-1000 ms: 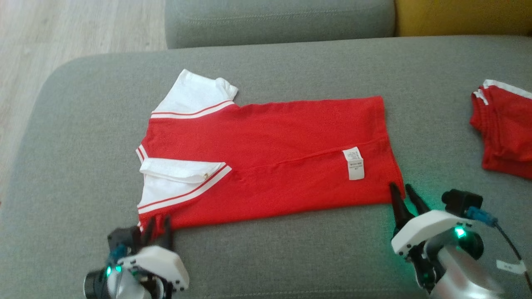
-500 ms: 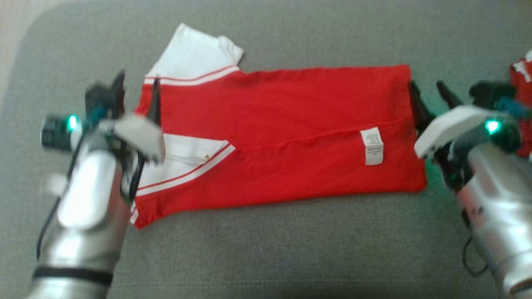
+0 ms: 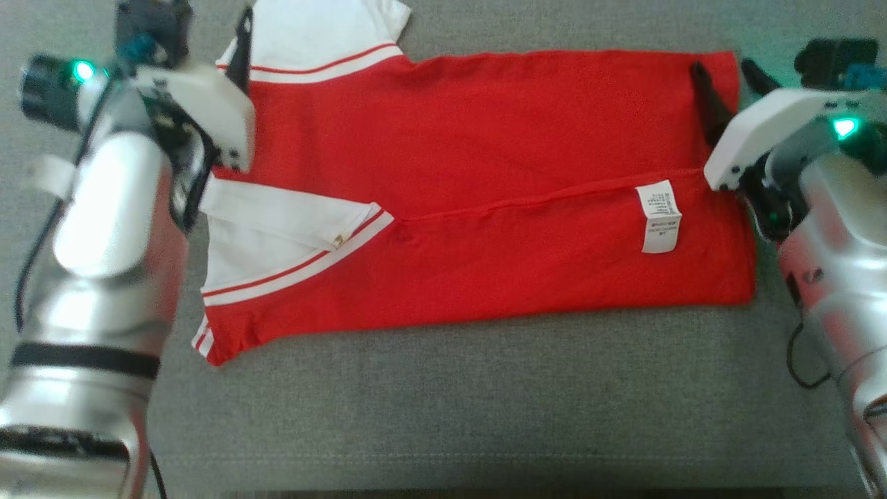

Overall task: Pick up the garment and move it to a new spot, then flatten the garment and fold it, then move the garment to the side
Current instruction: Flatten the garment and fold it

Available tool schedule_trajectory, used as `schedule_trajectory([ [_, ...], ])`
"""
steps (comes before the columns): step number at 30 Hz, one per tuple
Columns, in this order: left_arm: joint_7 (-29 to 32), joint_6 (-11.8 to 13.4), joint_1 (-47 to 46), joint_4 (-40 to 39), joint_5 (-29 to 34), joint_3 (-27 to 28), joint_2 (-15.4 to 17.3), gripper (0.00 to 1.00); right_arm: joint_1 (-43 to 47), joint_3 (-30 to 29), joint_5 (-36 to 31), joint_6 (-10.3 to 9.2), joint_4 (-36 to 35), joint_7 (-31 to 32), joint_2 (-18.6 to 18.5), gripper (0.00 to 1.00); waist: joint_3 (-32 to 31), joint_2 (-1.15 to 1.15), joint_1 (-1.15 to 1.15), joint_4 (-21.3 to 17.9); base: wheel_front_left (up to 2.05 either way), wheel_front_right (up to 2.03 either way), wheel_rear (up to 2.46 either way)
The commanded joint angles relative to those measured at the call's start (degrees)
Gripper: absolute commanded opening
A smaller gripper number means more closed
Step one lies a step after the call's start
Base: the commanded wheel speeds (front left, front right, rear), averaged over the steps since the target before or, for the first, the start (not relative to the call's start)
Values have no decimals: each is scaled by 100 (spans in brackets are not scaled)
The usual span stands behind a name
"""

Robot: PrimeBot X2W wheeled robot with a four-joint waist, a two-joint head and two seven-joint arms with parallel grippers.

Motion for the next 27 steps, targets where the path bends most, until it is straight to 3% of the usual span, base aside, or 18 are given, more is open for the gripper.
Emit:
schedule_trajectory([
  [1,-8,21,-278,-155,38,157,299,100,-97,97,9,11,-98,-3,24,86,78,0,0,-7,0,0,0],
  [2,14,3,-367,-93,27,166,325,100,-129,144,42,11,-112,-16,35,45,119,0,0,-21,0,0,0],
  [3,51,-30,-455,-24,4,180,355,100,-153,196,93,11,-144,-26,58,14,157,0,0,-47,0,0,0],
  [4,89,-78,-553,39,0,177,402,100,-175,258,142,11,-181,-24,72,0,198,0,0,-77,0,0,0],
  [12,716,-597,-1369,561,-373,8,658,100,-401,697,603,11,-678,-259,100,0,572,0,0,-432,0,0,0],
  [16,1028,-643,-1652,679,-955,-275,705,100,-528,898,815,11,-852,-341,144,0,771,0,0,-638,0,0,0],
  [19,1254,-646,-1768,658,-1384,-674,933,100,-605,1051,986,11,-948,-351,154,0,892,0,0,-770,0,0,0],
  [22,1363,-646,-1919,770,-1501,-844,1239,100,-681,1188,1110,11,-1025,-405,113,0,1018,0,0,-855,0,0,0],
  [27,1367,-647,-2052,992,-1533,-989,1407,100,-757,1400,1288,11,-1146,-537,20,0,1143,0,0,-937,0,0,0],
])
